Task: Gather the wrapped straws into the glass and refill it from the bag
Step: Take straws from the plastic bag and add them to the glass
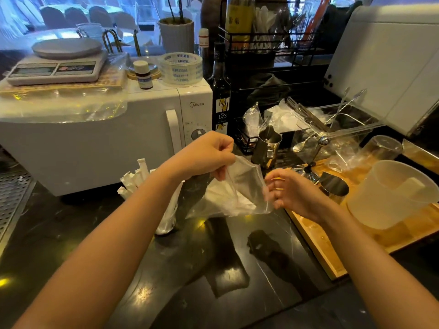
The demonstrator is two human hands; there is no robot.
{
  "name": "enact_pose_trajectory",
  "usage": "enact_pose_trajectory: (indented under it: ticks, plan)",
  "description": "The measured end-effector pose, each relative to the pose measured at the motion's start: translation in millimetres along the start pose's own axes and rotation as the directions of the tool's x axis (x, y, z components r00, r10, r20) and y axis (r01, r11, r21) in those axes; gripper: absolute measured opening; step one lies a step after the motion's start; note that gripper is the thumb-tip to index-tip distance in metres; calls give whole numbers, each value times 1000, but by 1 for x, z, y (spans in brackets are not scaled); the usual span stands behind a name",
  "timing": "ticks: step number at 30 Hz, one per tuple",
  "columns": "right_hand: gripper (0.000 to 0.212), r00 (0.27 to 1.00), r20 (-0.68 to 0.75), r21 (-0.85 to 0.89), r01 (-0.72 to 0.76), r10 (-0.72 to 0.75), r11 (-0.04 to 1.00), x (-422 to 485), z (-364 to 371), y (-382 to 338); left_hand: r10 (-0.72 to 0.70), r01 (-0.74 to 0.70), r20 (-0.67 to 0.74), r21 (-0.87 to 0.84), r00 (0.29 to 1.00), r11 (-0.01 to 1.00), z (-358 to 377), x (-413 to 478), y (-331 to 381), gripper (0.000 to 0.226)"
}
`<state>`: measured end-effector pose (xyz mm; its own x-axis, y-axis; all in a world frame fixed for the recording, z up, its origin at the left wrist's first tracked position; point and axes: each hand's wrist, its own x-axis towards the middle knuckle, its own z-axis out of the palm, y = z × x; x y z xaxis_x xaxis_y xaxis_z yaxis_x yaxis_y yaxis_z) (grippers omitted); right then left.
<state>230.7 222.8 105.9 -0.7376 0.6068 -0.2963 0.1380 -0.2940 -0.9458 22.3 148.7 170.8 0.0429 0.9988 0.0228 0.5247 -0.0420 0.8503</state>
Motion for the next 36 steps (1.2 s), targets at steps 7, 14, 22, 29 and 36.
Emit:
enact_pose_trajectory:
  ticks: [7,14,22,29,36]
  plan:
    - [79,937,284,476,-322,203,819,14,19,36,142,-177,144,276,979,945,6,-4,18,33]
    - [54,972,211,642,-215,100,736,26,47,32,238,-304,250,269,939,914,16,-21,33,36]
    - [34,975,214,574,-181,67,799,28,65,18,167,-161,43,-121,985,980,2,-56,15,20]
    - [18,986,149,409,-127,71,904,36,82,-24,-423,151,-344,-599,838,787,-24,-74,-40,46]
    - [25,984,151,276,46,-90,960,72,126,-52,-360,197,-52,-759,931,620,-46,-79,-48,50]
